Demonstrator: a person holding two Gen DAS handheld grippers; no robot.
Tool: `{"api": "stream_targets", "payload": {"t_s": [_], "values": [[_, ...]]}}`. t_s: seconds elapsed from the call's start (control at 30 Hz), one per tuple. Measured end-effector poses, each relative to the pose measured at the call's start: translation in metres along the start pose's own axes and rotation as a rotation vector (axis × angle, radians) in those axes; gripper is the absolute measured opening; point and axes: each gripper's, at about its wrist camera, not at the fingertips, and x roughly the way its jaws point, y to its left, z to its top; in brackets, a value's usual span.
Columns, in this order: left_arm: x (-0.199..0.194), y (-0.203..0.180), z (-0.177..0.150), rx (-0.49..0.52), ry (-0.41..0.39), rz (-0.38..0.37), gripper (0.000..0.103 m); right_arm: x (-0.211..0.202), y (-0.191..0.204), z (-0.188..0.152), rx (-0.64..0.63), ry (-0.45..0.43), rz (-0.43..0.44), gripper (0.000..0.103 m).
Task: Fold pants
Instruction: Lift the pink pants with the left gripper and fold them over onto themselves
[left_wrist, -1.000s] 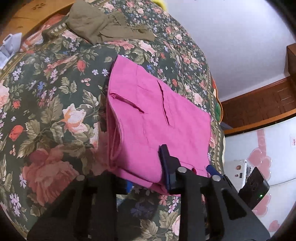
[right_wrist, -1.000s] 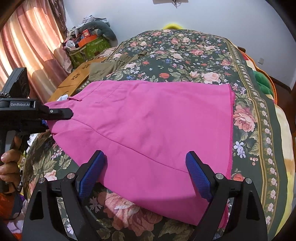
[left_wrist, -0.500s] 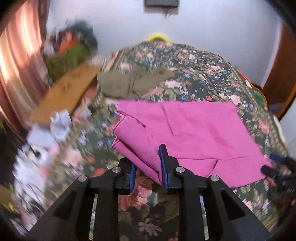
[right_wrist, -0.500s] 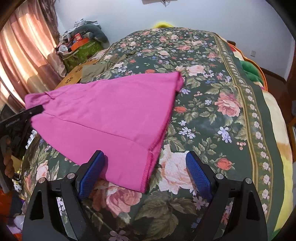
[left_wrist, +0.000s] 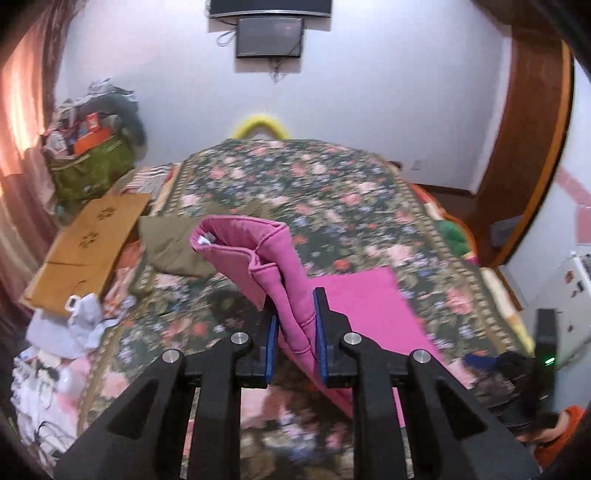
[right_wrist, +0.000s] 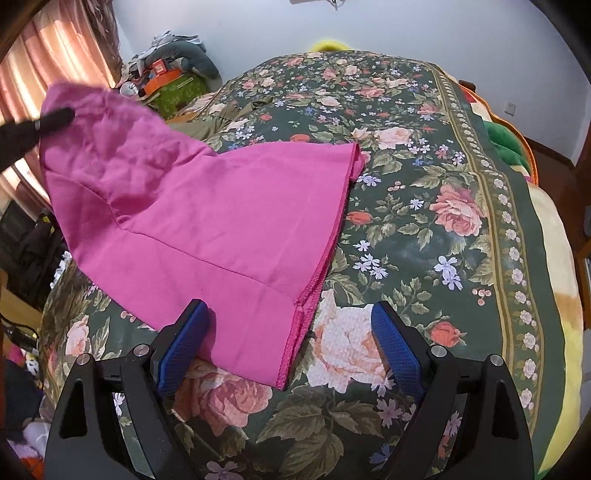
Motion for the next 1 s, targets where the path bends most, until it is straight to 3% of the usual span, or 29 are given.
{"api": "stream_targets", "payload": {"t_s": [0.23, 0.37, 0.6, 0.93, 1.0], "values": [[0.003, -0.038, 0.011, 0.045, 0.013, -0.109, 0.017, 0.001, -0.003, 0.000, 0.014, 0.000, 0.018, 0.088], [0.014, -0.056, 0.013, 0.049, 0.062, -0.203, 0.017, 0.002, -0.004, 0.000, 0.022, 0.002, 0.027, 0.088], [0.028, -0.083, 0.006, 0.077, 0.127, -0.287, 0.017, 0.003, -0.005, 0.000, 0.029, 0.003, 0.038, 0.088], [0.046, -0.107, -0.008, 0.137, 0.207, -0.308, 0.017, 0.003, -0.008, 0.000, 0.041, 0.004, 0.048, 0.088], [0.044, -0.110, -0.010, 0.157, 0.223, -0.308, 0.024, 0.003, -0.008, -0.001, 0.042, 0.003, 0.046, 0.088]]}}
